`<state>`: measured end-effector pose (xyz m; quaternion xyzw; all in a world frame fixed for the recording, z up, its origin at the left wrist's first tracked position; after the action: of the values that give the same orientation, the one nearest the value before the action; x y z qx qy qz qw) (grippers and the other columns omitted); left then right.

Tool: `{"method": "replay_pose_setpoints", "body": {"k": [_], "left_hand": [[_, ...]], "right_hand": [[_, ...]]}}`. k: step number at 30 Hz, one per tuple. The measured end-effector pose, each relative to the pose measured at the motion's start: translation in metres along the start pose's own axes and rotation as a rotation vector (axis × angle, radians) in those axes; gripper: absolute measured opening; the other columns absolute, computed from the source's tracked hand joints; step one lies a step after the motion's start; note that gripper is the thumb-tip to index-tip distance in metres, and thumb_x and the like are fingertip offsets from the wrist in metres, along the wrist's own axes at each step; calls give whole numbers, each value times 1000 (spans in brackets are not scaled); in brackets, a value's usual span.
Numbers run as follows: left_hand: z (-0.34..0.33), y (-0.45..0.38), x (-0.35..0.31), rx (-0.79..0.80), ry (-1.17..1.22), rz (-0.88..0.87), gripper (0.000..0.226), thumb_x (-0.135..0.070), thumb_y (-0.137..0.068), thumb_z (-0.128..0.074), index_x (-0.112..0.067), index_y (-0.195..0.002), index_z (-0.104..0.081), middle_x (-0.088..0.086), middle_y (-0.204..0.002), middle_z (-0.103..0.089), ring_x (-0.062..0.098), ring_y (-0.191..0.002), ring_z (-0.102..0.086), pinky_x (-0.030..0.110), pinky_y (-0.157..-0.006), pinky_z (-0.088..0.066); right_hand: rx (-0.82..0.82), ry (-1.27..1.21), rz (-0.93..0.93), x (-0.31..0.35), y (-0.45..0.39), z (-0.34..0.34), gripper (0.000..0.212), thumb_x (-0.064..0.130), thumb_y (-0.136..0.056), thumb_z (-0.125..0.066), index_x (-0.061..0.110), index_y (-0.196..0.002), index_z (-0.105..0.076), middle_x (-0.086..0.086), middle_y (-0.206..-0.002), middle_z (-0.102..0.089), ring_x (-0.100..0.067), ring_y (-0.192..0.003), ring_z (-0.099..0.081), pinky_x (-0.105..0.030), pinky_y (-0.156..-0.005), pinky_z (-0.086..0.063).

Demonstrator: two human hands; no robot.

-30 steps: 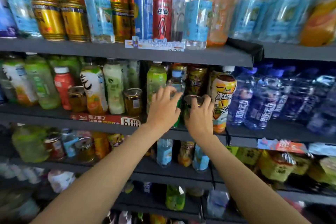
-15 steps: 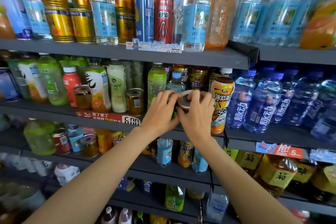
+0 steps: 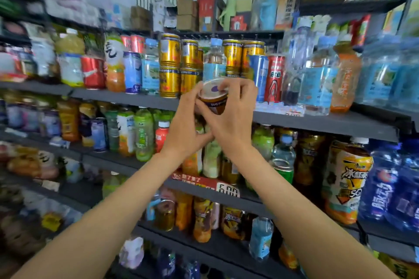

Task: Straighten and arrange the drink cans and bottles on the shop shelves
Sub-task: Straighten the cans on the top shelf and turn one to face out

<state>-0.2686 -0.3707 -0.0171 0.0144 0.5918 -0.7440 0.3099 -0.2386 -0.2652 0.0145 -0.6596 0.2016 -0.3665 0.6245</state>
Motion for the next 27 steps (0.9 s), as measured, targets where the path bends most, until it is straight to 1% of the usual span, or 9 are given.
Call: {"method": "replay_pose_setpoints", "body": {"k": [4,7,11,13,15,17,22,24,27], "left_hand": [[43,-33,31,-21,86,22,83,-18,-74,-77,-20,-139,-25,-20,-123,-42,-20,-107,-41,-3,-87,-32],[69,-71,54,-33,69,-25,65,-20,-79,-71,-20,-131,-33,-6,-116,-53,1,-106,-54,12,-86,-44],[86,-123,82,22,-15,-89,65,-37,-77,-71,-12,-128,-40,4,-120,-54,16,-110,-52,28,-90,-45],[85,-143,90,35,-137,-65,71,-42,-76,-71,-9,-131,-39,7,-118,-49,17,-109,-48,25,-89,-41],[83,-158,90,0,-221,-83,64,-37,-80,-68,-8,-131,-41,9,-115,-47,19,-106,-46,19,-82,-35],[83,-164,88,-44,-258,-124,51,-25,-86,-62,-6,-130,-43,11,-116,-48,23,-108,-47,20,-82,-34],[78,-153,109,-64,-463,-267,42,2,-80,-51,0,-123,-55,17,-117,-57,33,-109,-53,41,-94,-40],[71,-149,117,-39,-556,-334,42,1,-74,-51,-1,-115,-61,17,-114,-61,35,-105,-57,47,-90,-45],[55,-143,121,57,-682,-399,46,-15,-73,-37,-8,-108,-66,10,-110,-65,29,-100,-62,41,-87,-48]], "right_hand": [[-67,-53,9,32,-34,-56,44,38,-75,-72,5,-96,-52,-14,-99,-48,-24,-93,-46,-32,-79,-45],[-36,29,42,51,-66,-93,43,39,-76,-72,6,-98,-52,-12,-97,-52,-23,-91,-47,-21,-76,-33],[199,224,-28,50,-119,-126,50,50,-79,-65,11,-104,-48,-4,-105,-55,-24,-101,-46,-29,-84,-36],[284,243,-69,46,-143,-135,49,50,-78,-67,12,-100,-45,2,-93,-56,-22,-97,-48,-39,-97,-37],[282,245,-102,39,-161,-145,45,45,-78,-68,14,-96,-41,5,-81,-51,-19,-90,-47,-43,-99,-37],[259,309,-100,32,-174,-155,43,44,-80,-66,12,-102,-47,-5,-97,-58,-24,-98,-51,-43,-96,-38],[297,478,-84,16,-183,-172,48,43,-86,-59,7,-116,-47,-12,-114,-57,-30,-109,-49,-41,-98,-36],[293,570,-33,13,-184,-179,50,44,-88,-56,6,-119,-44,-12,-116,-56,-31,-110,-49,-40,-99,-33],[312,688,3,6,-184,-192,48,45,-90,-52,7,-118,-44,-11,-115,-57,-31,-107,-51,-40,-97,-29]]}}
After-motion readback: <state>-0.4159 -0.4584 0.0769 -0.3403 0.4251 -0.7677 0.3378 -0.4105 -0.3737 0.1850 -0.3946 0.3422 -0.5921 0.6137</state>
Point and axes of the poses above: each hand's wrist, its own y-axis away from the middle knuckle, its own z-axis out of the back of the hand, x = y × z, the point moved 5 cm from there along -y, towards the middle knuckle
